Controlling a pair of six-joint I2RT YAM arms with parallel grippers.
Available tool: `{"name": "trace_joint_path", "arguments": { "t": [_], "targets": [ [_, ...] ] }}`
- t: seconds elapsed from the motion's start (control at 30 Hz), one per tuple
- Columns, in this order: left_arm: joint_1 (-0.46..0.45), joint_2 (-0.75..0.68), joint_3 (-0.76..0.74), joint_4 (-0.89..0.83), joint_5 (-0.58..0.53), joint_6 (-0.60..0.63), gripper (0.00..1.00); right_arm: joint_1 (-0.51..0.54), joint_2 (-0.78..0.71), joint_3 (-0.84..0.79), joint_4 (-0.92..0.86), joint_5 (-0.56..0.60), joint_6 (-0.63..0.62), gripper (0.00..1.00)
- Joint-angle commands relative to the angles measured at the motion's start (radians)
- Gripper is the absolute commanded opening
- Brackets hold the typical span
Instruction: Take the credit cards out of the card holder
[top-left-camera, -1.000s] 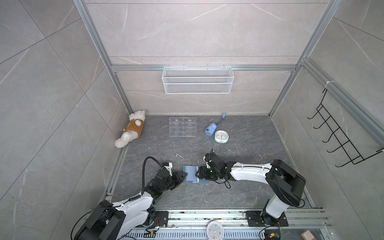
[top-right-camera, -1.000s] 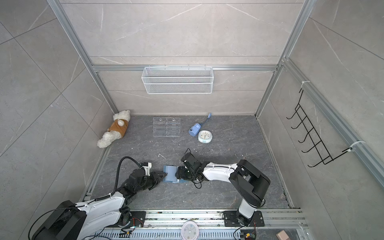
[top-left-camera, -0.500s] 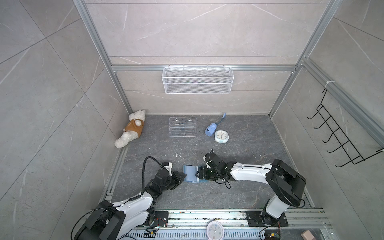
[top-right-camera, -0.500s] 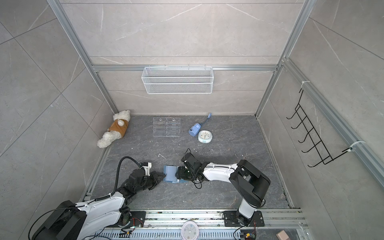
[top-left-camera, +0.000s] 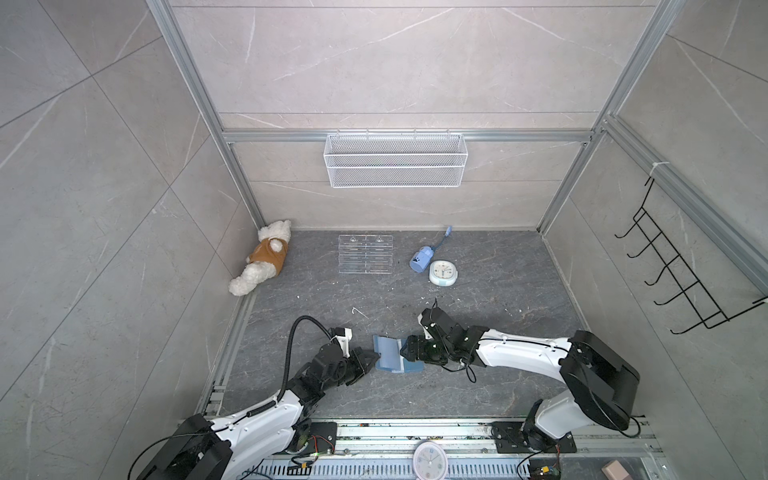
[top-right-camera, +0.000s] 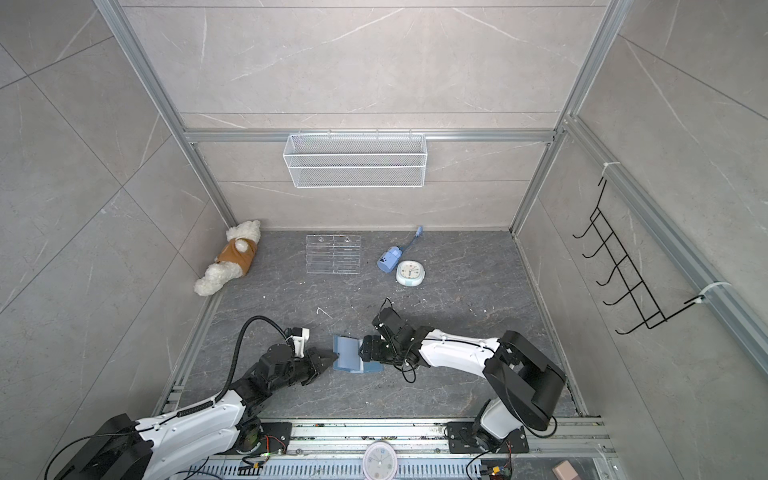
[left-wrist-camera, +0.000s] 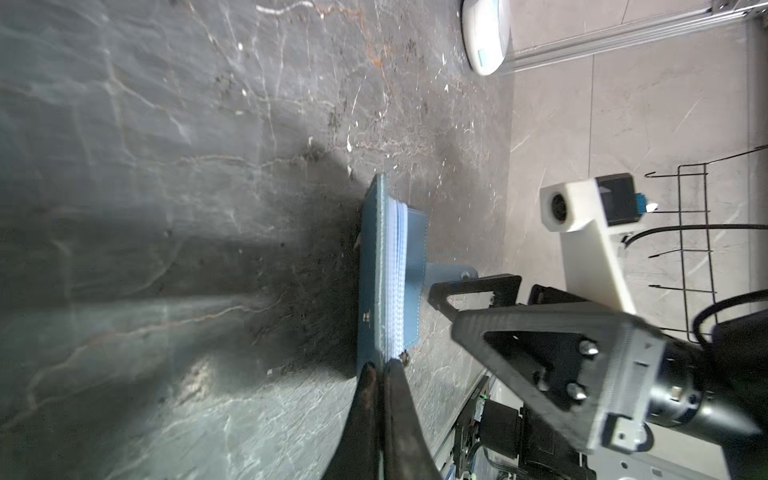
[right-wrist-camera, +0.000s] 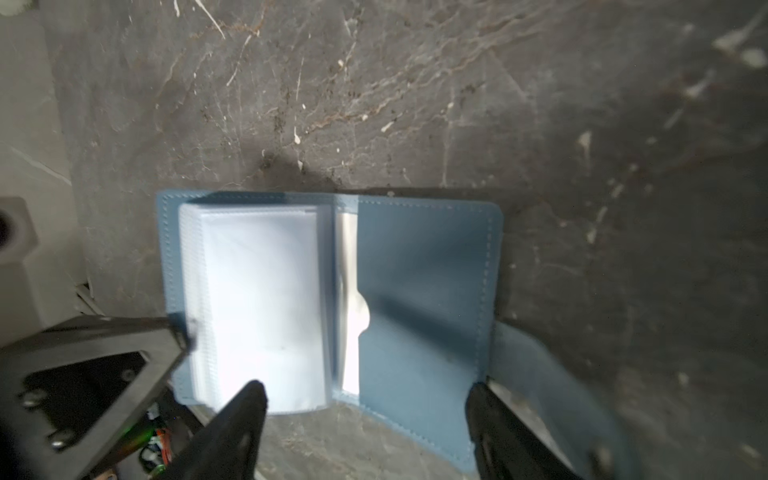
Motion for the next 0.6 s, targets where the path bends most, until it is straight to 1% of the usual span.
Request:
{"name": "trace_joint_path", "arguments": {
  "t": [0.0, 0.07, 0.1, 0.3, 0.57],
  "targets": [
    [-0.053, -0.006, 0.02, -0.02, -0.099, -0.034, 0.0, -0.003, -0.069, -0.008, -0.065, 0.026, -0.006, 0.92],
    [-0.083, 0.011, 0.023, -0.02, -0.132, -0.045, 0.0, -0.003, -0.087, -0.001, -0.086, 0.029, -0.005, 0.97],
    [-0.094, 0.019, 0.023, -0.02, -0.144, -0.05, 0.0, -0.002, -0.086, 0.005, -0.094, 0.024, -0.005, 0.99],
    [-0.16, 0.062, 0.039, 0.001, -0.215, -0.068, 0.0, 0.022, -0.023, 0.073, -0.169, 0.022, -0.007, 0.99],
    [-0.219, 0.074, 0.044, 0.003, -0.279, -0.09, 0.0, 0.091, 0.083, 0.235, -0.322, 0.124, -0.045, 0.99]
  ]
}}
